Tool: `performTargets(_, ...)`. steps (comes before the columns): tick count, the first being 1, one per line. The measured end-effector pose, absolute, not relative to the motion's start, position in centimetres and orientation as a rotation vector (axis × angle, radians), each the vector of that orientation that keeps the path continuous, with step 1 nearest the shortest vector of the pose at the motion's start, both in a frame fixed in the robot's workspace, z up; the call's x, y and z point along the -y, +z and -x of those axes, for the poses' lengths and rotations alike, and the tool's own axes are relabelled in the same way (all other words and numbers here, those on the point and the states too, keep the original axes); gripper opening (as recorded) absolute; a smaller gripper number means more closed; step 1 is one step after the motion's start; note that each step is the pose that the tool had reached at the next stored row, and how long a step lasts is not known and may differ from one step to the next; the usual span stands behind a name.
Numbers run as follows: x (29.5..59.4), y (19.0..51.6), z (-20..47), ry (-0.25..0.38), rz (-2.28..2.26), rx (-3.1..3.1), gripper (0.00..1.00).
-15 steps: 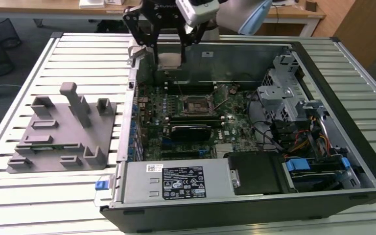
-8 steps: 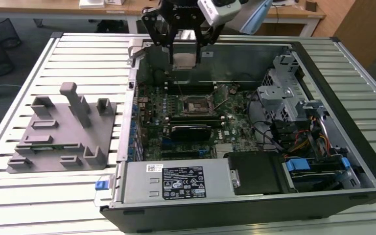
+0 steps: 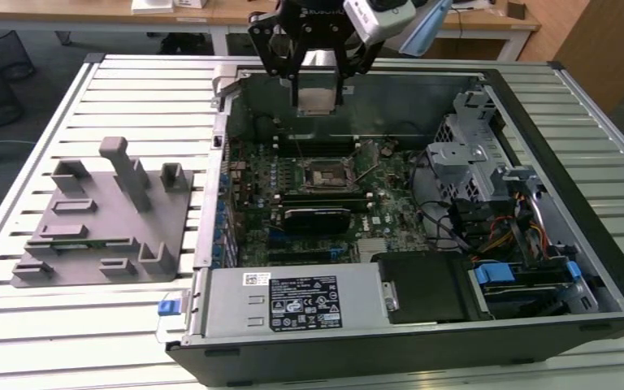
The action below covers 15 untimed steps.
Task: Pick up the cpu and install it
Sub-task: 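Place the cpu into insertion slot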
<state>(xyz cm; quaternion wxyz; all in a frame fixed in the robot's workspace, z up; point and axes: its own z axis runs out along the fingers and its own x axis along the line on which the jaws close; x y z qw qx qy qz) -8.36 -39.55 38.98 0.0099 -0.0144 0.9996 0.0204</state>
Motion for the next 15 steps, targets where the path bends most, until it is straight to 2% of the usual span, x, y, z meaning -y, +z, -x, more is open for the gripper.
performTargets(5,39.54,38.98,8.33,0.063,0.045,-3.121,0.53)
performTargets(15,39.50,38.82,8.33,0.060,-0.273,-3.105,0.53)
